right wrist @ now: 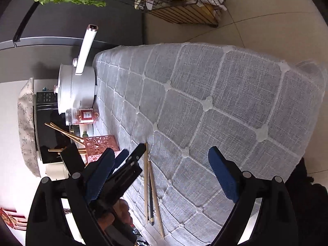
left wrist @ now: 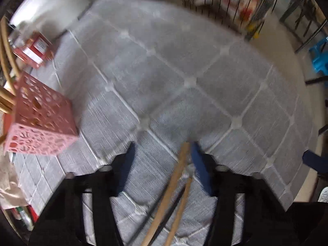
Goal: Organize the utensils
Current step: 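Lower the left tool to the last bamboo chopstick and grasp it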
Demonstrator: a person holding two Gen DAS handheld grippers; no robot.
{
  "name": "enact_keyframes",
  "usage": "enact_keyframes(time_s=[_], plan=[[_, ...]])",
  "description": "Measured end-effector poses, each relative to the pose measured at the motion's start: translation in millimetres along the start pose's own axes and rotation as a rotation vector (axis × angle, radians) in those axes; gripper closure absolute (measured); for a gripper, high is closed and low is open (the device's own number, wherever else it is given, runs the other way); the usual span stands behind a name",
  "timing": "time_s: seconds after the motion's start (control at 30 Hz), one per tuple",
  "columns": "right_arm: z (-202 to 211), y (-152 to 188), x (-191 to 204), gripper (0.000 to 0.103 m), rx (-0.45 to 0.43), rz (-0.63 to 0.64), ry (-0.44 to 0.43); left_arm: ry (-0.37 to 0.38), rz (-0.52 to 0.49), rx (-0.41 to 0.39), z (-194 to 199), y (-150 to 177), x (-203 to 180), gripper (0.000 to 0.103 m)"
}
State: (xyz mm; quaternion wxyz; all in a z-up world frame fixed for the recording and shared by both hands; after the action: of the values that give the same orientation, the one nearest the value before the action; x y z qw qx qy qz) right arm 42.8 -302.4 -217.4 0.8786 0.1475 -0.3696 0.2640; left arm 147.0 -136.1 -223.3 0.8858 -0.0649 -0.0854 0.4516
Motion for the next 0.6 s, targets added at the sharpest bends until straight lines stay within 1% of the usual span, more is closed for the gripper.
enact_keyframes(time_s=[0.07,0.1,0.13,0.17,0.2,0.23,0.27,0.3,0.33,0.37,0.4,0.47,0.5,0.57,0.6], plan=[[-4.6,1.0,-2.9,0.013,0.020,-0.006,0.007,0.004,0.009,-0.001,-4.0,0.8,0.9,0.057],[-6.7,2.3,-4.5,0.013,0.026,-0.010,0.011,0.028,0.021,-0.003,-7.9,2.1,4.0,0.053],[-8.2,2.2,-5.7,0.013,0.029,-0.011,0.017,0.024,0.027,-0.002,-10.9,4.1,8.3,0.036],[-10.3,3.6,-5.9,0.013,0.031,-0.008,0.026,0.005,0.040,0.003,-15.8,7.1,15.5,0.028],[-12.0,4.0,-6.4,0.013,0.032,-0.005,0.033,0.011,0.053,0.004,-19.7,8.2,19.5,0.021],[-14.2,5.0,-6.7,0.013,0.033,-0.002,0.043,0.058,0.070,-0.001,-23.6,9.3,22.9,0.025],[-16.2,5.8,-6.7,0.013,0.031,-0.001,0.050,0.079,0.077,-0.009,-24.7,10.0,24.4,0.028],[-18.5,6.5,-5.7,0.013,0.030,0.008,0.058,0.077,0.068,-0.028,-23.9,10.2,24.9,0.043],[-20.8,6.9,-4.6,0.013,0.030,0.017,0.065,0.110,0.058,-0.039,-21.9,10.3,22.0,0.067],[-23.4,7.6,-3.5,0.013,0.030,0.024,0.073,0.125,0.056,-0.039,-20.9,10.7,19.5,0.089],[-26.1,8.7,-2.5,0.013,0.029,0.026,0.080,0.112,0.059,-0.036,-21.0,12.3,20.1,0.096],[-31.1,13.7,0.6,0.013,0.033,0.029,0.084,0.123,0.078,-0.060,-18.2,17.0,22.6,0.096],[-33.9,17.3,3.6,0.013,0.037,0.039,0.087,0.135,0.100,-0.086,-13.1,22.9,27.3,0.097],[-45.2,34.2,19.3,0.013,0.052,0.147,0.146,0.154,0.129,-0.126,0.1,33.3,34.7,0.097],[-51.2,44.9,28.7,0.013,0.048,0.224,0.193,0.166,0.147,-0.166,12.1,44.3,41.6,0.097]])
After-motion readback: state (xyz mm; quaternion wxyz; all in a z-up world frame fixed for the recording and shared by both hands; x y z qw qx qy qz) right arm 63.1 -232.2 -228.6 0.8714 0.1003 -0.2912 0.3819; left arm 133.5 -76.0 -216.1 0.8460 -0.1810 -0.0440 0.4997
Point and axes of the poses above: each gripper's, at about its wrist camera, not at the fingertips, and z roughly against the way its jaws point, x to its left, y to its underside, the point moved 5 cm from there along -z, roughly the way its jaws point
